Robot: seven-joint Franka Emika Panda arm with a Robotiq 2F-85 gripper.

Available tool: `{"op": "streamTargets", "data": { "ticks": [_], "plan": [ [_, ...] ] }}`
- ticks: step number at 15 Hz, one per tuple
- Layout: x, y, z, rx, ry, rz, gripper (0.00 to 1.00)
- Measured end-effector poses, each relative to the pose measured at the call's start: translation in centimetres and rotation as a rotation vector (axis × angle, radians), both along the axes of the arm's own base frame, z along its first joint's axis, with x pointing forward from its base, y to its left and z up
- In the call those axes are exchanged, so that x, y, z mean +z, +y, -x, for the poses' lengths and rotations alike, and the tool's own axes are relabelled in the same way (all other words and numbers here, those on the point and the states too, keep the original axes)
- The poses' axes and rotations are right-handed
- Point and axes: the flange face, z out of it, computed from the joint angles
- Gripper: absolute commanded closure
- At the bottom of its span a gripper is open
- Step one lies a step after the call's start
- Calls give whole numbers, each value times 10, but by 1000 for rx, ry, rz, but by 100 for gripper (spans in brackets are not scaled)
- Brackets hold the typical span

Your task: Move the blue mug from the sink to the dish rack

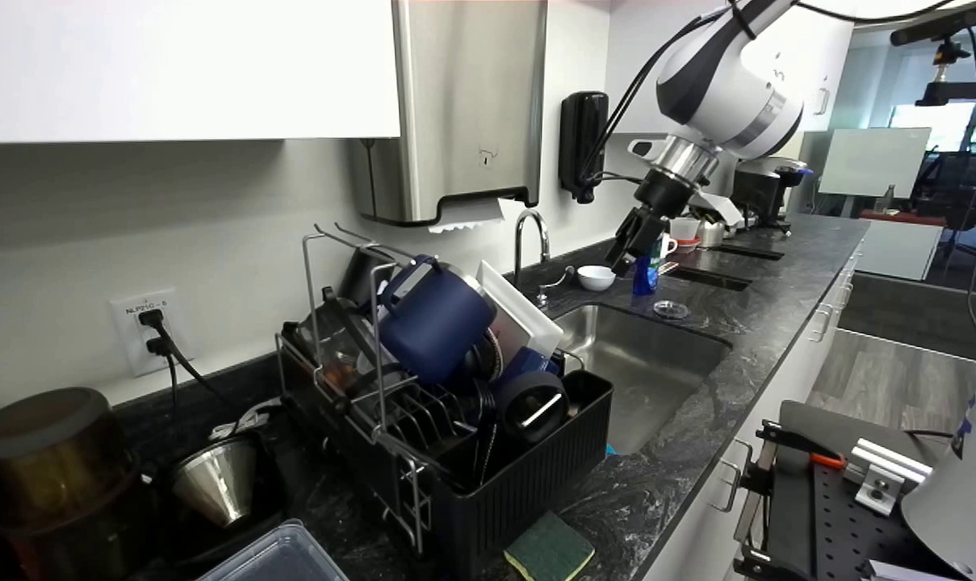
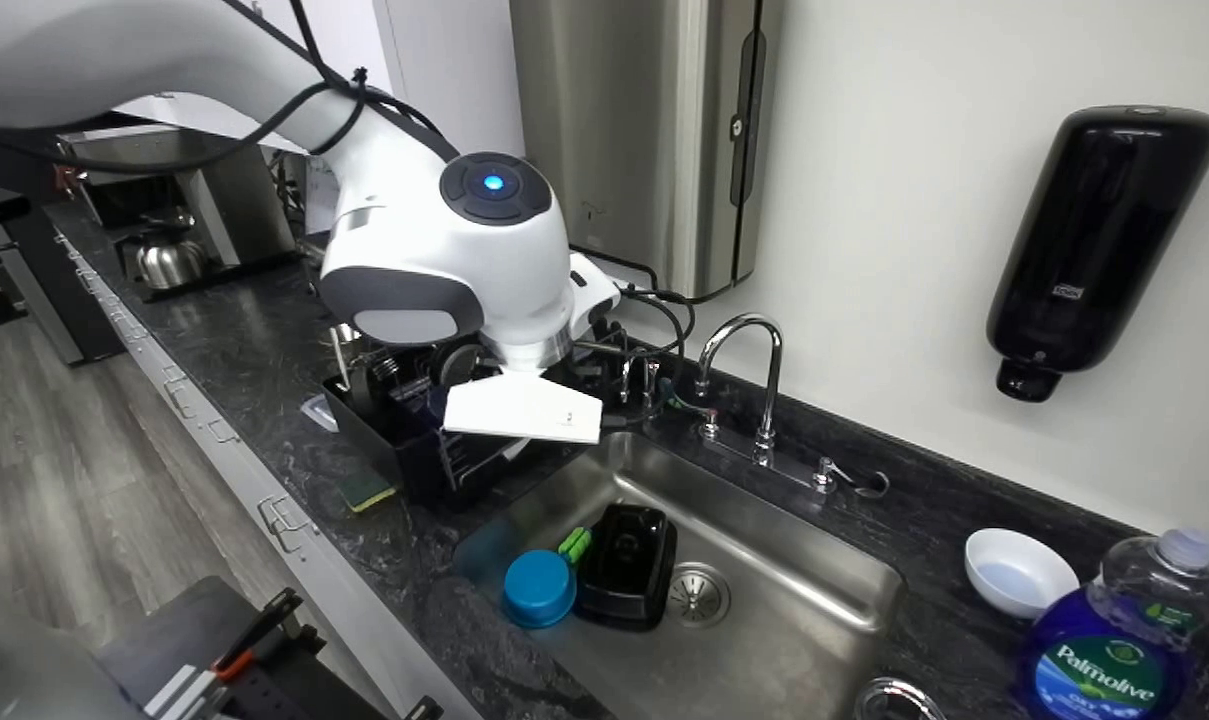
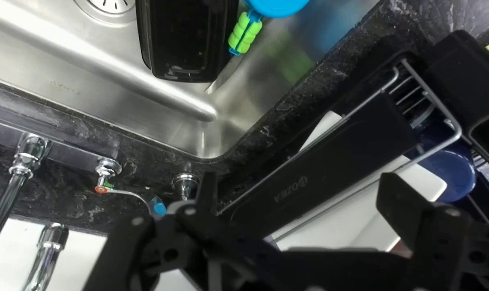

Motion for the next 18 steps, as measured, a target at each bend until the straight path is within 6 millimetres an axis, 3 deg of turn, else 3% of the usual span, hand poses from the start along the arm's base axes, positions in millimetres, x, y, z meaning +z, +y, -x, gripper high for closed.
{"op": "streamTargets", "data": {
  "ticks": [5, 7, 18],
  "plan": [
    [-48, -33, -7, -22, 120, 82, 0],
    [-61, -37, -11, -26, 153, 95, 0],
    [-56, -37, -11, -25, 143, 96, 0]
  ]
}}
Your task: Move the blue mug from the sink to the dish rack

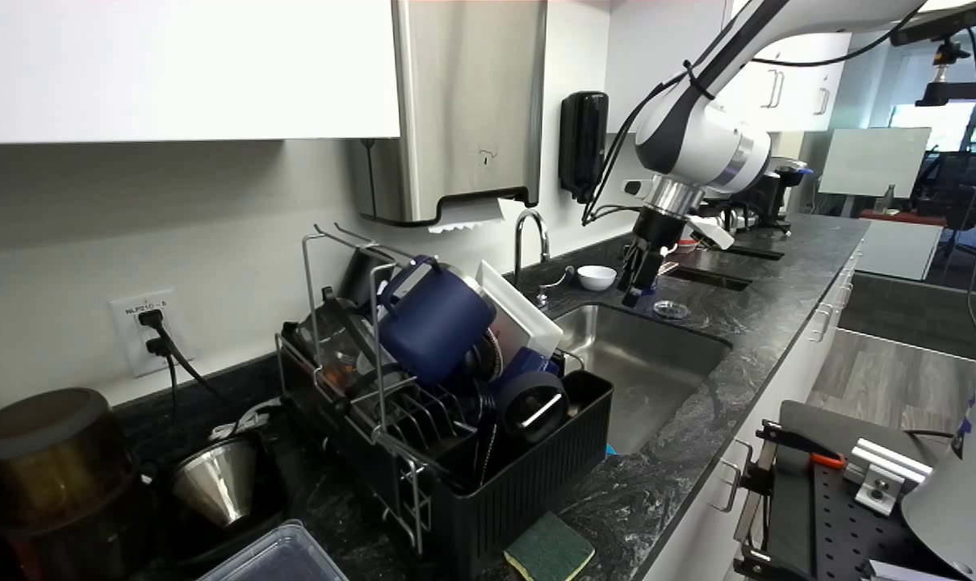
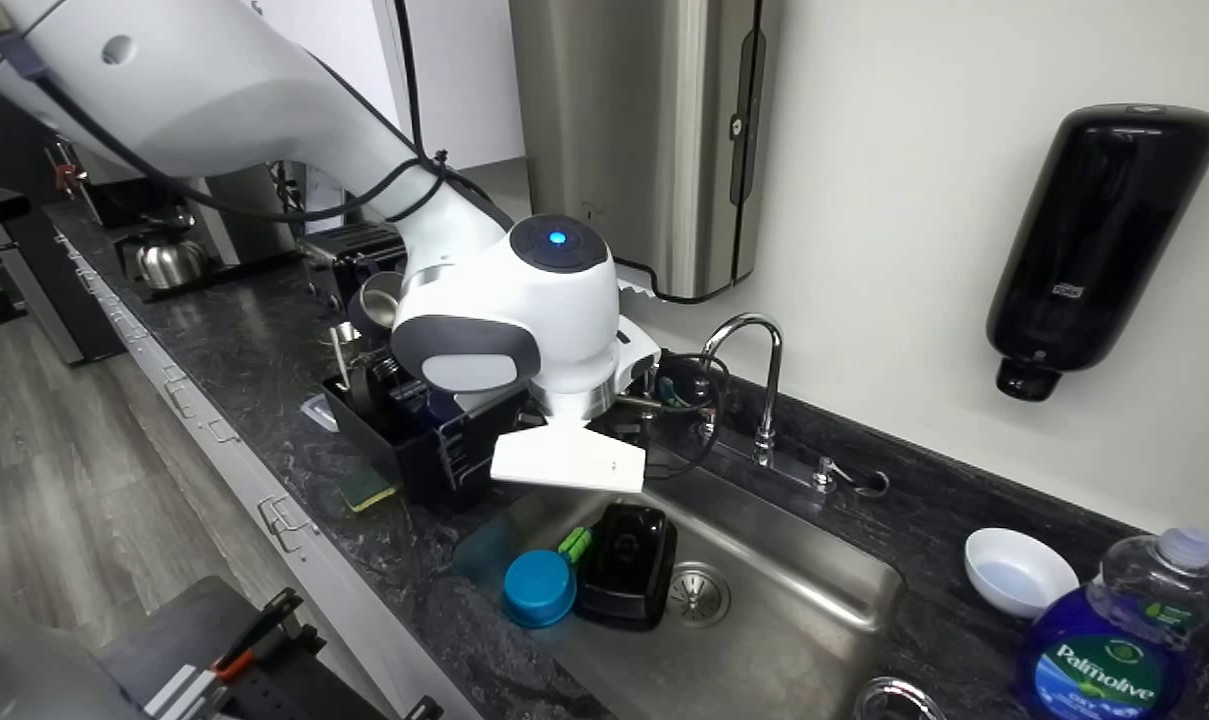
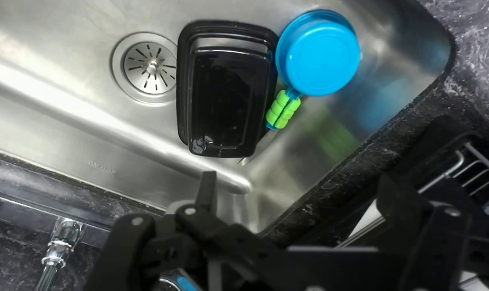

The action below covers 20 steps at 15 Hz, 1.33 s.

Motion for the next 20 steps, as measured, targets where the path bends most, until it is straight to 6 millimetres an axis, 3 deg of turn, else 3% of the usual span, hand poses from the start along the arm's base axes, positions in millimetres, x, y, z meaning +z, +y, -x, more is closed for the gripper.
{"op": "streamTargets", "data": {
  "ticks": [6, 11, 20],
  "plan": [
    [9, -3, -6, -31, -24, 2, 0],
    [28, -9, -20, -207, -97, 12, 0],
    [28, 1, -22, -497, -109, 8, 0]
  ]
}}
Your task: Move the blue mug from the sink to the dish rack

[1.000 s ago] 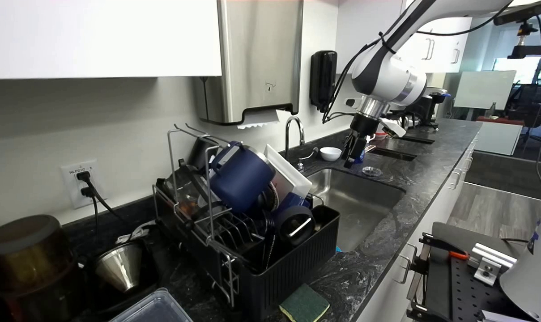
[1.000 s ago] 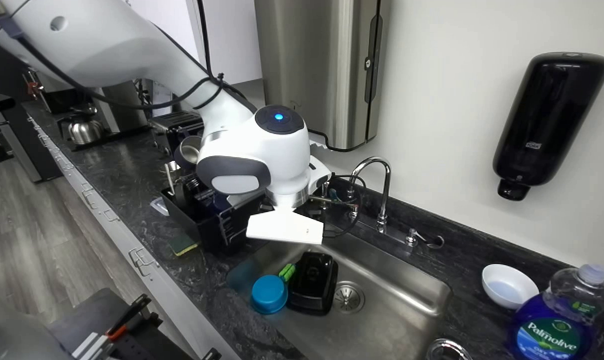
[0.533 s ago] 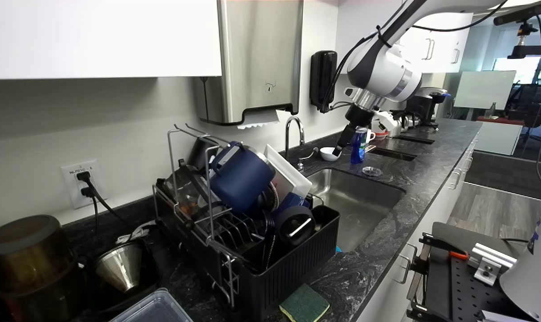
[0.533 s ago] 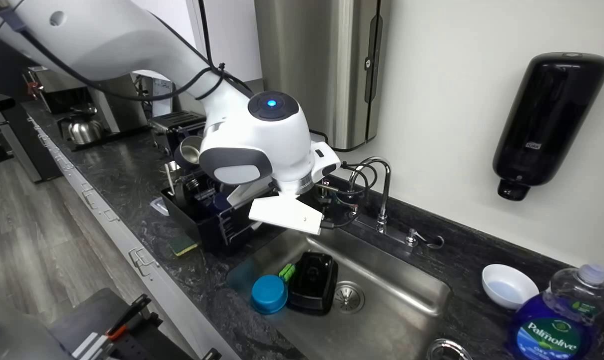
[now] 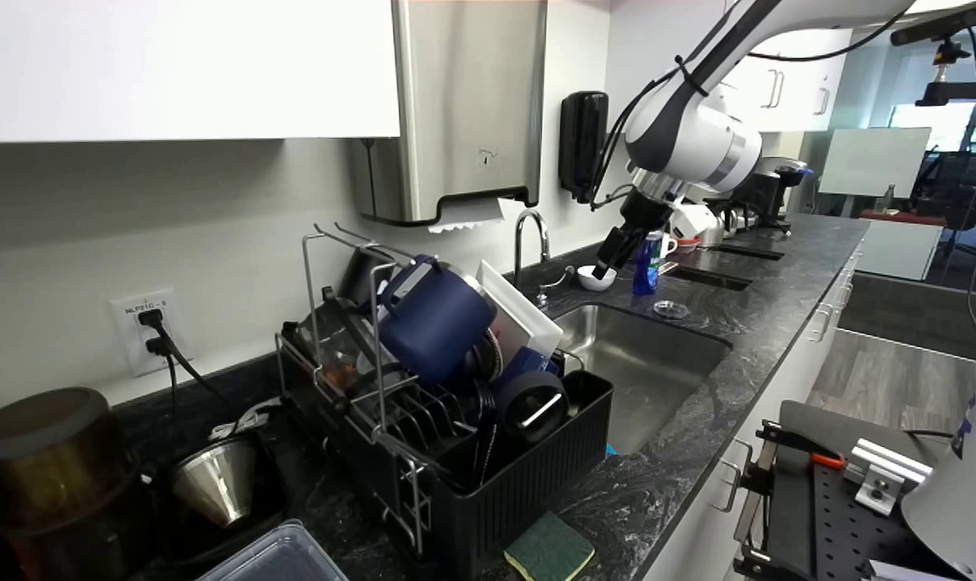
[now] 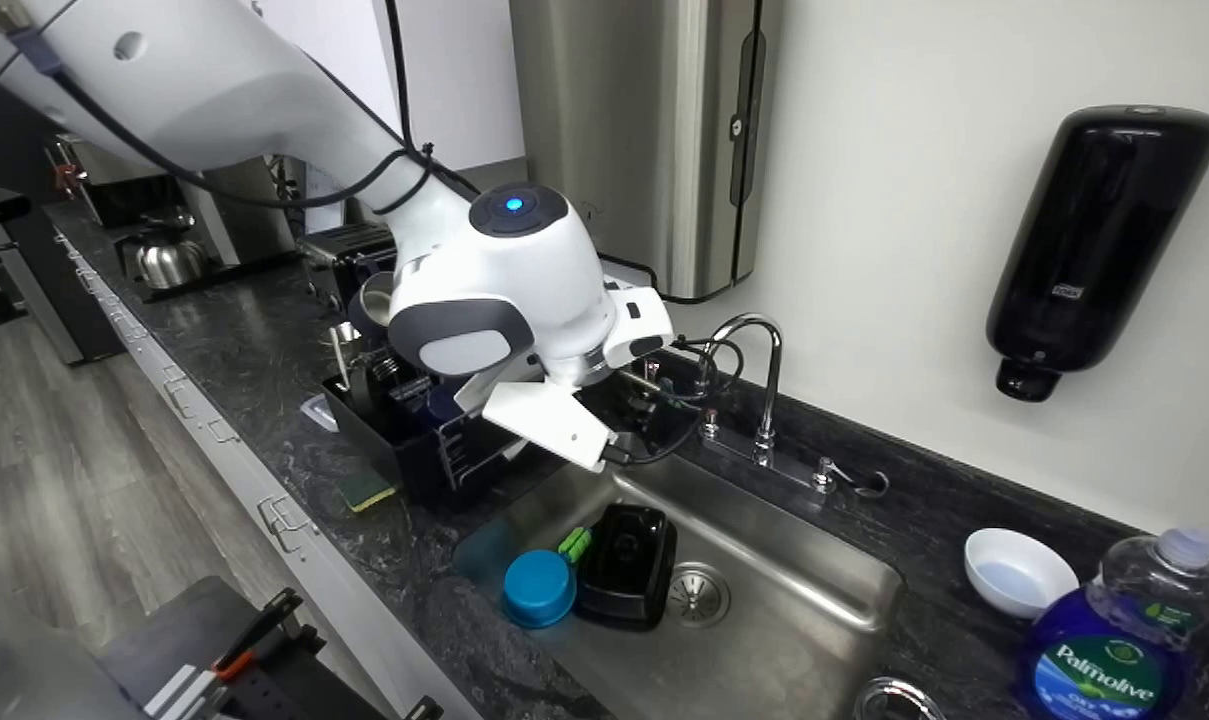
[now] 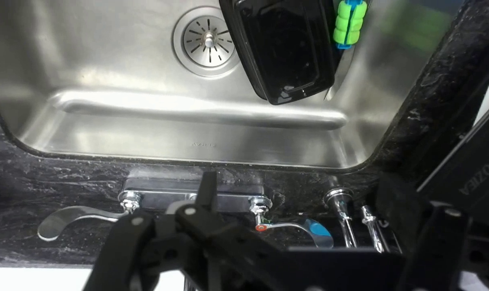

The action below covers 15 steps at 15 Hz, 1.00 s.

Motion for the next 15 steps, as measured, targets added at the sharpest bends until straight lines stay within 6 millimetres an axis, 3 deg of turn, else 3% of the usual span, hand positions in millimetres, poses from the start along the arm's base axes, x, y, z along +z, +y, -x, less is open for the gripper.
{"op": "streamTargets", "data": {
  "ticks": [6, 10, 15],
  "plan": [
    [-23, 23, 17, 120, 280, -51, 0],
    [0, 28, 28, 178, 409, -69, 0],
    [23, 26, 32, 123, 432, -8, 0]
  ]
}}
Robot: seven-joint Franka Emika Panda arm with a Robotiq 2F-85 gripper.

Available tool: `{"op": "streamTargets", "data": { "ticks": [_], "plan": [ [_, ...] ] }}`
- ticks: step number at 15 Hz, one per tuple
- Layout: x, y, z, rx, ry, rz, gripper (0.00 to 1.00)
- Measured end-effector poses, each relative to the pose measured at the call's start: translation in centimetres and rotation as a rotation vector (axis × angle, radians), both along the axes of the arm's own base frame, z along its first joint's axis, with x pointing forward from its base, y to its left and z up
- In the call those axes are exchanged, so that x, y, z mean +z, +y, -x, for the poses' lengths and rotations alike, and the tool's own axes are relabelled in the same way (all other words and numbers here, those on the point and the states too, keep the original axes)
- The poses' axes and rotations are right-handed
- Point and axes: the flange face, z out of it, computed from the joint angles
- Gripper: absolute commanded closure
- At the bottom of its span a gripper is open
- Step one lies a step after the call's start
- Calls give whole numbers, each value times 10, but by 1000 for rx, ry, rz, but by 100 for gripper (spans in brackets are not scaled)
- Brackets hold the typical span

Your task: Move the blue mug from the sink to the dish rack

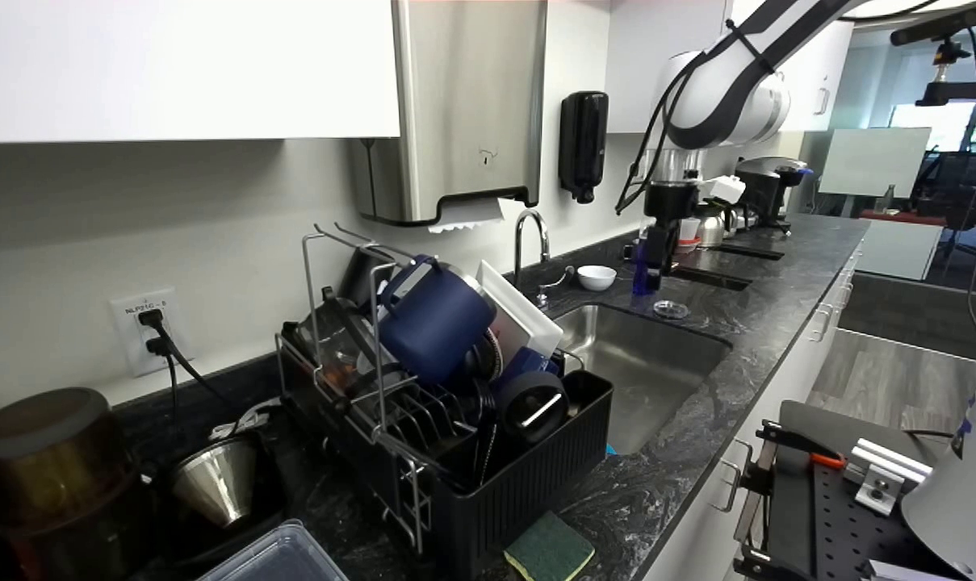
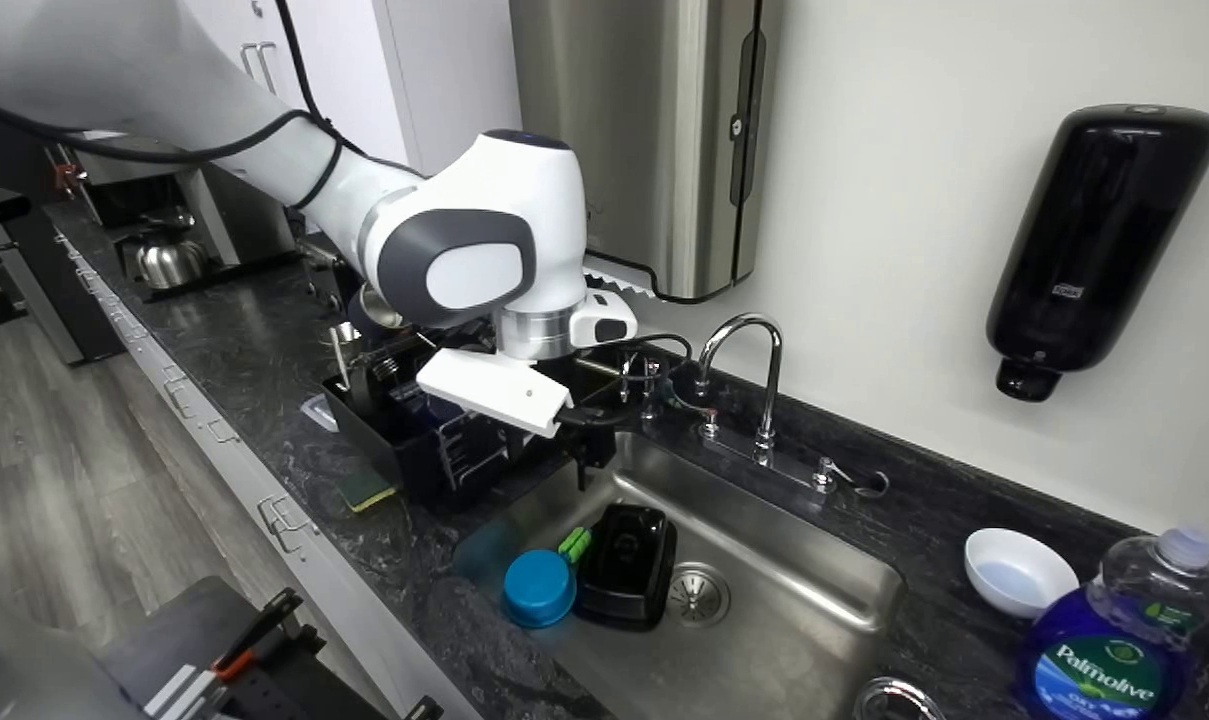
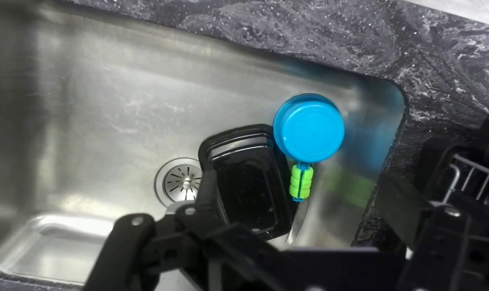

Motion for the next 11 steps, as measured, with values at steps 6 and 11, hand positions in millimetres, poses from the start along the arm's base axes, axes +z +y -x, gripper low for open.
{"op": "streamTargets", "data": {
  "ticks": [6, 11],
  "plan": [
    [9, 1, -2, -95, -7, 79, 0],
    [9, 1, -2, -95, -7, 79, 0]
  ]
}}
